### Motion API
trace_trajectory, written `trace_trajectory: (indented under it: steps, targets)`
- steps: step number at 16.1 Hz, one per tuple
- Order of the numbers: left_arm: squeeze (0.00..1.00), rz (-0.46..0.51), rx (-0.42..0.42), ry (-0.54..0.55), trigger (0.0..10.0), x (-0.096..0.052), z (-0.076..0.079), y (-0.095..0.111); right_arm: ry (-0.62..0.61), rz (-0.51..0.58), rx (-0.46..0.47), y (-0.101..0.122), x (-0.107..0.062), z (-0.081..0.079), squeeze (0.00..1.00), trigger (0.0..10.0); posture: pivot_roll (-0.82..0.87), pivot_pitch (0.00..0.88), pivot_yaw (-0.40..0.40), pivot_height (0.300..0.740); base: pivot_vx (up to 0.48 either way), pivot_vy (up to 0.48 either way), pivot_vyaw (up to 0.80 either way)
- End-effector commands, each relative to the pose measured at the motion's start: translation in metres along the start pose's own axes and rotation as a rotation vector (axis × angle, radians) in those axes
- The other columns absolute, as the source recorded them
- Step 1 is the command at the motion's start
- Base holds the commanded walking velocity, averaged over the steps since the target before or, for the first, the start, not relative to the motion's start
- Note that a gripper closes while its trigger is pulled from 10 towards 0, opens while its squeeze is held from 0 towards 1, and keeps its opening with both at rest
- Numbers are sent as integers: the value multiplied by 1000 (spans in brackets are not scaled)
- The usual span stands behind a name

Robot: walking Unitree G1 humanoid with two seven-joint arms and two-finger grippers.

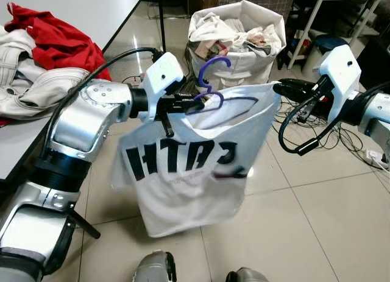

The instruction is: Hang hanger

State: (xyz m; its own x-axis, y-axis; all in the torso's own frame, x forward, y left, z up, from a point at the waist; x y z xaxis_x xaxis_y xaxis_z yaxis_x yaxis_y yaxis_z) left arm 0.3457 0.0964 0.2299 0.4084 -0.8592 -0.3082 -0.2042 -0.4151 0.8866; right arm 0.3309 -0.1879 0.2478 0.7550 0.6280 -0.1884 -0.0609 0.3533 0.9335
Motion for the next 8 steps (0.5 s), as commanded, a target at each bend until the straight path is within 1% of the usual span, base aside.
trace_trajectory:
  steps: [1, 2, 3, 4, 5, 6, 8]
  targets:
    - [0, 36, 32, -34, 0, -4, 2, 10, -17, -12, -15, -2, -5, 5, 0, 0, -76, 55, -4, 740, 0, 0, 0]
    - [0, 34, 42, -153, 0, -2, 22, 8, -31, -3, -17, 0, -5, 8, 0, 0, -73, 48, -2, 740, 0, 0, 0]
    - [0, 23, 45, -228, 0, 0, 35, 5, -36, 2, -18, 1, -4, 9, 0, 0, -73, 48, -2, 740, 0, 0, 0]
    - [0, 10, 50, -272, 0, 1, 42, 1, -38, 4, -22, 3, -4, 10, 0, 0, -74, 44, -2, 740, 0, 0, 0]
    - [0, -7, 55, -297, 0, 2, 47, -3, -36, 1, -29, 4, -5, 11, 0, 0, -74, 44, -2, 740, 0, 0, 0]
    - [0, -20, 61, -306, 0, 2, 48, -5, -34, -2, -35, 4, -6, 12, 0, 0, -76, 39, -2, 740, 0, 0, 0]
    - [0, -41, 69, -291, 0, 0, 43, -9, -34, -12, -42, 3, -10, 14, 0, 0, -78, 37, -2, 740, 0, 0, 0]
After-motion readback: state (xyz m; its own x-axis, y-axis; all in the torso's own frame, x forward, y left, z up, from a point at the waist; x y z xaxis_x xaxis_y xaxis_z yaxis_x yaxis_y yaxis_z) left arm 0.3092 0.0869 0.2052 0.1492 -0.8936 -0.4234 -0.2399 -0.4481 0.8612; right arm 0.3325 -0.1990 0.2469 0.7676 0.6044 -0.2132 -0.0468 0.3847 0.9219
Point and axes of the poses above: a point about 5 cm out from each wrist's last joint towards the gripper, its own x axis pointing out of the wrist towards the gripper, its own y axis along the axis of the wrist's last joint, z = x × y, the point moved 3 cm from there along x, pointing out of the wrist towards the gripper, and after that the axes turned 6 degrees about x, right-handed, at the moved point
